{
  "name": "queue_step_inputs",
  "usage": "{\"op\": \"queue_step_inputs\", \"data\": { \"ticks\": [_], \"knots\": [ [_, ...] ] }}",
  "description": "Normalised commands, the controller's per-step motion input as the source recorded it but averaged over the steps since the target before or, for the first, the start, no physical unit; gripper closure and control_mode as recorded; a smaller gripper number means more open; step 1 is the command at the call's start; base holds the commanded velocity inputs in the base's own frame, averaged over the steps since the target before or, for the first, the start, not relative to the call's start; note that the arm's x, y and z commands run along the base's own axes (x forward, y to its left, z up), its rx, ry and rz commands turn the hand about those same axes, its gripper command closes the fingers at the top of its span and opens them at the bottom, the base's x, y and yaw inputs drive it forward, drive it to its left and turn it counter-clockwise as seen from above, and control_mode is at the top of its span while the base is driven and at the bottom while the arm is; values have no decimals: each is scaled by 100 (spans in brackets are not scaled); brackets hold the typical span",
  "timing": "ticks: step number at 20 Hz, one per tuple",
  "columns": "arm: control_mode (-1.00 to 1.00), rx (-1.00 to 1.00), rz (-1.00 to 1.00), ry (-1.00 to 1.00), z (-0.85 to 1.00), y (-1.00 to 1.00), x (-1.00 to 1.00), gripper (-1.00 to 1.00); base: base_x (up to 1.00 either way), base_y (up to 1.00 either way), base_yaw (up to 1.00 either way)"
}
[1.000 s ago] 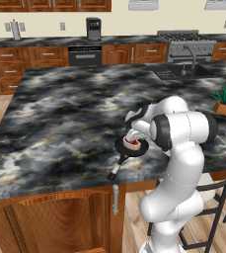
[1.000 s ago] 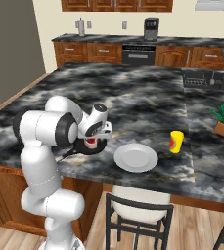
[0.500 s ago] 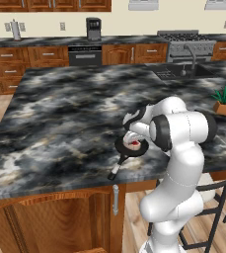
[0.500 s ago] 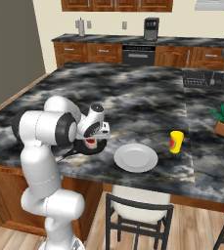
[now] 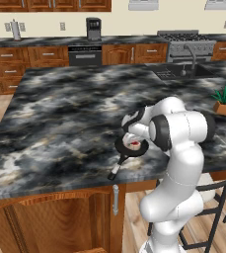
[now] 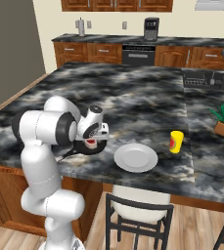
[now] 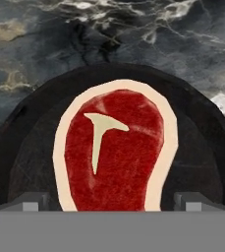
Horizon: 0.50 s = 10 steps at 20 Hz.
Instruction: Pick up the pan with the steak in it and place it on the dining table. Then place the steak on the plate.
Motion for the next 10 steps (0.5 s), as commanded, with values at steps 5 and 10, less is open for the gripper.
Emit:
{"op": "queue_step_inputs", "data": {
  "ticks": [5, 10],
  "knots": [
    [-100, -4, 2, 1, -33, -4, 0, -100, 0, 0, 0],
    [-100, -6, 2, 4, -39, -1, 0, -100, 0, 0, 0]
  ]
}}
